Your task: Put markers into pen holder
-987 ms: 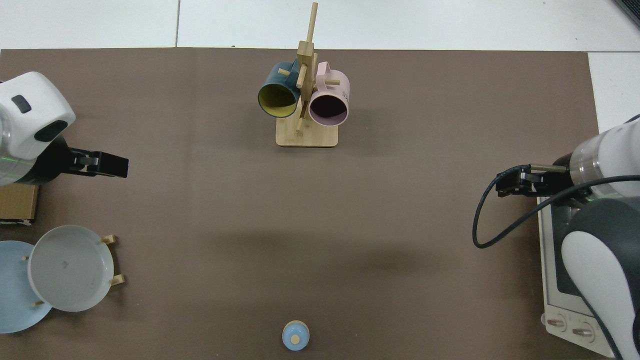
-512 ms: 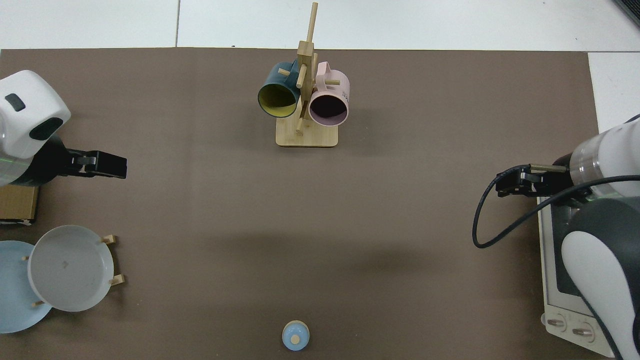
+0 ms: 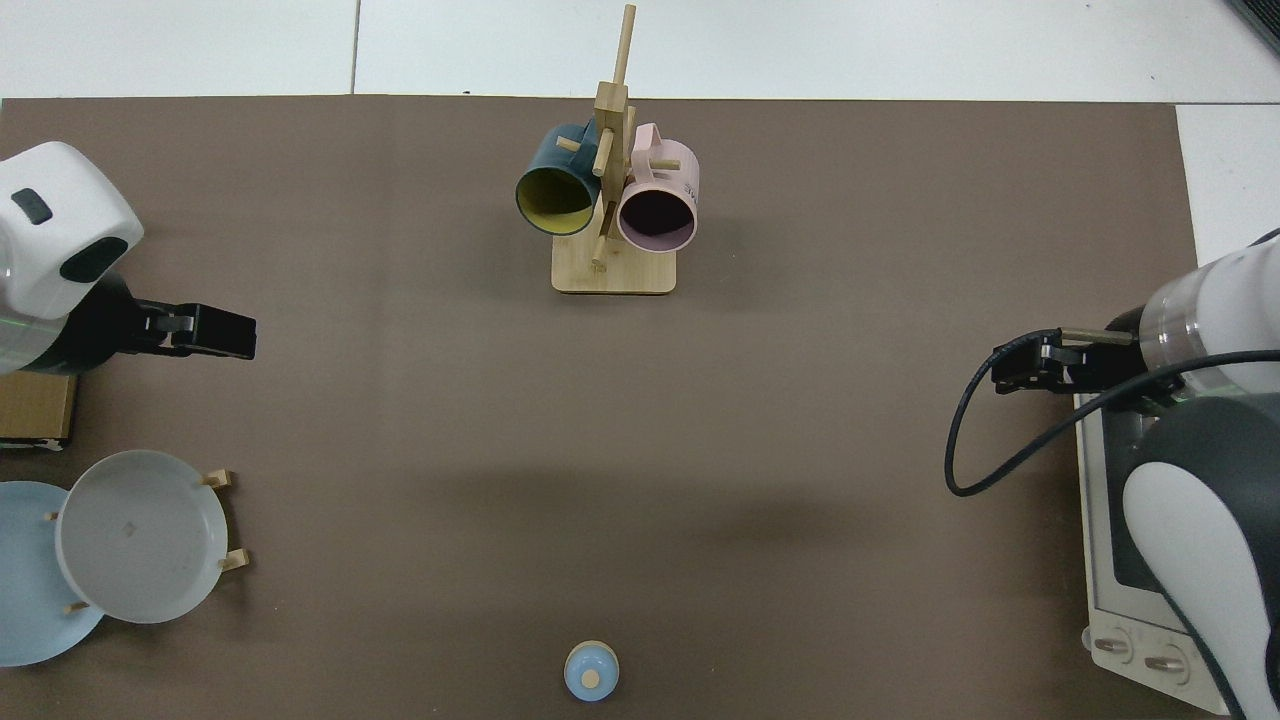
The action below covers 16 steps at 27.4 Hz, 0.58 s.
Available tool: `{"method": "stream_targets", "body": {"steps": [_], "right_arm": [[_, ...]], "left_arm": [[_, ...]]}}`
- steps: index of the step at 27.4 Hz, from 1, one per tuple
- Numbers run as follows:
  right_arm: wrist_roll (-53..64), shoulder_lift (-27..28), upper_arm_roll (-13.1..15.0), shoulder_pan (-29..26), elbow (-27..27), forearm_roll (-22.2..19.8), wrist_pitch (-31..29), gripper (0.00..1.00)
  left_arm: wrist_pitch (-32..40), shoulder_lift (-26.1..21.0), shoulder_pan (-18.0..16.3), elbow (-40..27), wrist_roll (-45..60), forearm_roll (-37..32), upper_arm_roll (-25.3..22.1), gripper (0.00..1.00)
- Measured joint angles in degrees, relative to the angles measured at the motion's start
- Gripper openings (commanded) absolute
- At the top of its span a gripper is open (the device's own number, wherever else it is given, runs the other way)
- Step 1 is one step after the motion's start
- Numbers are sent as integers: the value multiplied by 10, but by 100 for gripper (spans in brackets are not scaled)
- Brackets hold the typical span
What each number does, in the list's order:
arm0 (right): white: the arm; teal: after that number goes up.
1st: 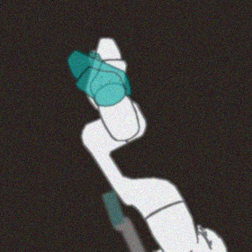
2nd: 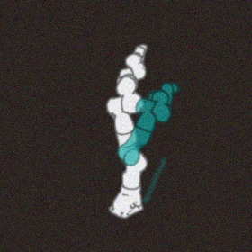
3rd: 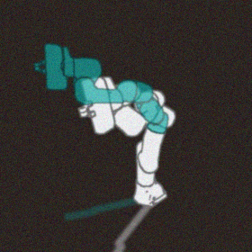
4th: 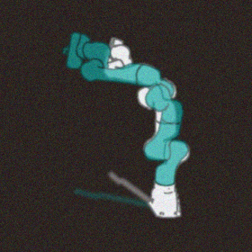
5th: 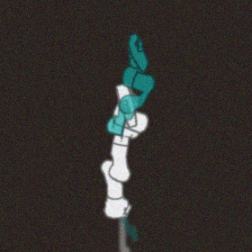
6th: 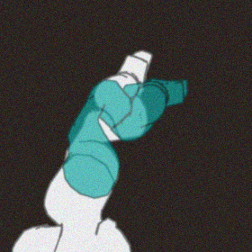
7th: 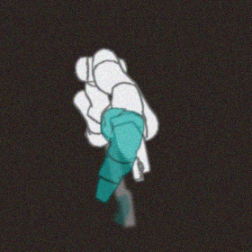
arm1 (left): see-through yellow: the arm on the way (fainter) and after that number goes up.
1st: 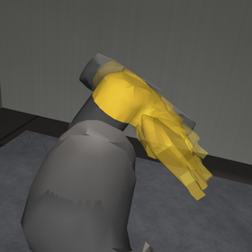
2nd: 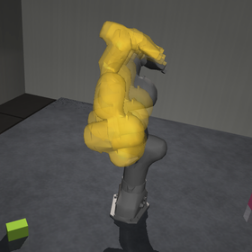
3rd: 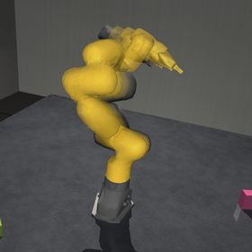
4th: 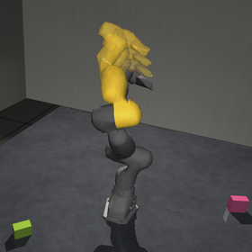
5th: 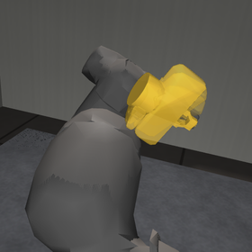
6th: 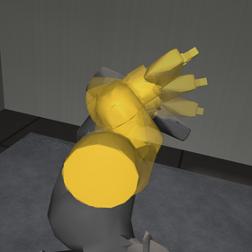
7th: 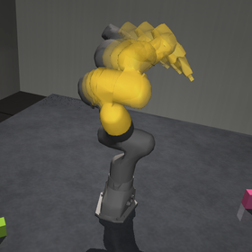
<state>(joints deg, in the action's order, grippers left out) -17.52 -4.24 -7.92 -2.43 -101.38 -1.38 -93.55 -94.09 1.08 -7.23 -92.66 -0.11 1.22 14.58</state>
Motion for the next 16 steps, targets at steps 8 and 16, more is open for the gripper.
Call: {"method": "stream_targets", "body": {"steps": [8, 16], "right_arm": [[0, 0, 0, 0, 0, 0, 0, 100], [0, 0, 0, 0, 0, 0, 0, 100]], "left_arm": [[1, 2, 98, 0, 0, 0, -88, 100], [1, 3, 123, 0, -1, 0, -119, 100]]}}
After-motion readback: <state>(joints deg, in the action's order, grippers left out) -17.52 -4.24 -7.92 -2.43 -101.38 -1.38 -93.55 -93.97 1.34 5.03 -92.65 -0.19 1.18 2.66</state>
